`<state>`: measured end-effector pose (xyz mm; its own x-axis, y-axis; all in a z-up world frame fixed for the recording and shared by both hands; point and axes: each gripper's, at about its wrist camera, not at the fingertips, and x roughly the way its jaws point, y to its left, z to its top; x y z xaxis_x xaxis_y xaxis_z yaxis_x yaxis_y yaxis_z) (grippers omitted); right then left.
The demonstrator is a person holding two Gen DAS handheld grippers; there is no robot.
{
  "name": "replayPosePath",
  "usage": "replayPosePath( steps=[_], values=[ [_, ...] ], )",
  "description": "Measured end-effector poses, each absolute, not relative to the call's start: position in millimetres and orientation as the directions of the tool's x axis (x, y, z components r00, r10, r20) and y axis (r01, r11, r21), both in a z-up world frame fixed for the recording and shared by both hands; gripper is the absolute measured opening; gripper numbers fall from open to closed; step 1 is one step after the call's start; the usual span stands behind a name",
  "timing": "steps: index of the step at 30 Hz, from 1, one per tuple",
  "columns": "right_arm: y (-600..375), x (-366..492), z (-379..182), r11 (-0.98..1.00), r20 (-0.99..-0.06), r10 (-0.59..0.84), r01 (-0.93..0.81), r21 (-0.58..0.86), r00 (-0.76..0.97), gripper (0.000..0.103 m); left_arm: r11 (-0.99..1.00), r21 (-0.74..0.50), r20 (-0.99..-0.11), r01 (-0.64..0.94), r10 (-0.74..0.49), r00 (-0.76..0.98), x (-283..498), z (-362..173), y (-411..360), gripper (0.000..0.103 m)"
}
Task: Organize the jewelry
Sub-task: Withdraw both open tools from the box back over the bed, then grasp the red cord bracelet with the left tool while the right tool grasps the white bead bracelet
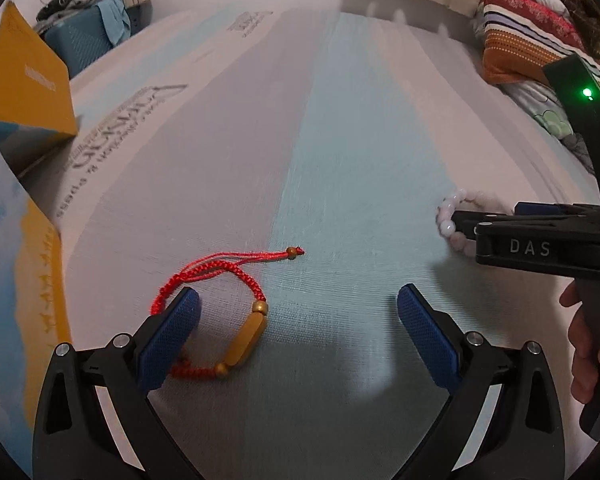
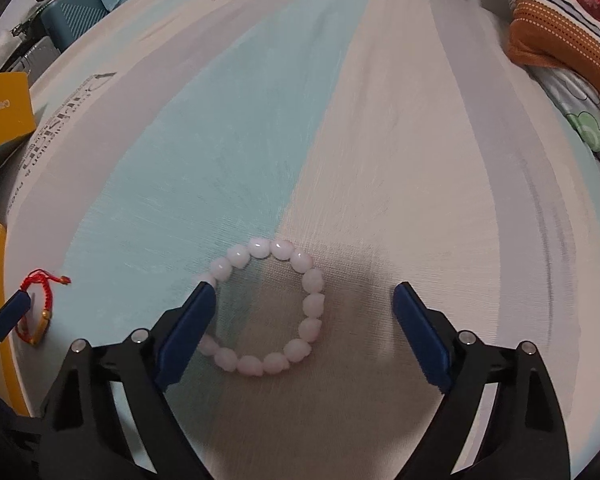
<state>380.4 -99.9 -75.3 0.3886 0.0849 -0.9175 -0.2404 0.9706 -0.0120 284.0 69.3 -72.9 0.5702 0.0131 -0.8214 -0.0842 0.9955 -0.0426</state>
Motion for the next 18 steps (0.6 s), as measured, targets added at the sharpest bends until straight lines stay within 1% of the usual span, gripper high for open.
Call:
replayPosePath(
  steps=[1, 3, 4, 5, 7, 8, 9, 10, 11, 12, 13, 14, 15, 16, 17, 18],
  values=[
    [-101, 380, -76, 0.97, -0.917, 0.086, -0.241, -0.012, 0.389, 0.081, 0.995, -0.047, -0.823, -0.087, 0.011, 0.567, 284, -74, 70, 0.094],
    [-101, 380, -77, 0.969, -0.916, 0.09, -0.247, -0.01, 0.39, 0.075, 0.995, -0.047, -0.823, -0.089, 0.012, 0.567, 284, -75, 71, 0.09],
    [-100, 380, -76, 0.968, -0.916, 0.094, -0.25, -0.008, 0.389, 0.074, 0.995, -0.047, -0.823, -0.086, 0.01, 0.567, 285, -75, 71, 0.085],
    [-99, 379, -76, 0.967, -0.917, 0.096, -0.254, -0.006, 0.388, 0.069, 0.995, -0.047, -0.825, -0.086, 0.01, 0.565, 285, -75, 72, 0.083],
    [-97, 378, -75, 0.966, -0.916, 0.094, -0.26, -0.011, 0.391, 0.061, 0.995, -0.05, -0.827, -0.09, 0.009, 0.563, 284, -76, 73, 0.074],
    [-96, 378, -75, 0.965, -0.916, 0.095, -0.262, -0.012, 0.39, 0.056, 0.995, -0.05, -0.828, -0.091, 0.01, 0.56, 283, -76, 73, 0.071],
    [-96, 377, -74, 0.964, -0.917, 0.096, -0.267, -0.012, 0.388, 0.05, 0.994, -0.049, -0.83, -0.095, 0.013, 0.557, 283, -76, 74, 0.067],
    [-96, 377, -74, 0.963, -0.917, 0.095, -0.27, -0.014, 0.387, 0.047, 0.994, -0.051, -0.831, -0.098, 0.012, 0.556, 282, -76, 75, 0.06],
    [-95, 376, -74, 0.962, -0.917, 0.094, -0.272, -0.016, 0.387, 0.041, 0.993, -0.058, -0.833, -0.106, 0.011, 0.553, 281, -75, 78, 0.057],
    [-95, 375, -73, 0.962, -0.917, 0.094, -0.273, -0.017, 0.387, 0.035, 0.992, -0.062, -0.836, -0.112, 0.01, 0.549, 281, -75, 79, 0.051],
    [-95, 374, -73, 0.961, -0.917, 0.094, -0.275, -0.018, 0.387, 0.032, 0.991, -0.066, -0.837, -0.114, 0.007, 0.548, 281, -75, 80, 0.043],
    [-95, 373, -72, 0.961, -0.917, 0.093, -0.276, -0.02, 0.389, 0.026, 0.99, -0.074, -0.838, -0.117, 0.001, 0.545, 280, -74, 81, 0.039],
    [-94, 373, -72, 0.961, -0.915, 0.092, -0.277, -0.022, 0.392, 0.02, 0.99, -0.071, -0.84, -0.123, 0.007, 0.542, 279, -74, 82, 0.031],
    [-95, 372, -72, 0.961, -0.914, 0.091, -0.276, -0.024, 0.396, 0.017, 0.989, -0.07, -0.841, -0.128, 0.011, 0.541, 277, -74, 83, 0.021],
    [-95, 371, -72, 0.961, -0.913, 0.092, -0.277, -0.023, 0.398, 0.012, 0.988, -0.074, -0.842, -0.132, 0.009, 0.539, 276, -73, 84, 0.016],
    [-96, 371, -72, 0.961, -0.912, 0.095, -0.277, -0.021, 0.398, 0.009, 0.988, -0.081, -0.844, -0.134, 0.004, 0.537, 275, -73, 85, 0.009]
  ],
)
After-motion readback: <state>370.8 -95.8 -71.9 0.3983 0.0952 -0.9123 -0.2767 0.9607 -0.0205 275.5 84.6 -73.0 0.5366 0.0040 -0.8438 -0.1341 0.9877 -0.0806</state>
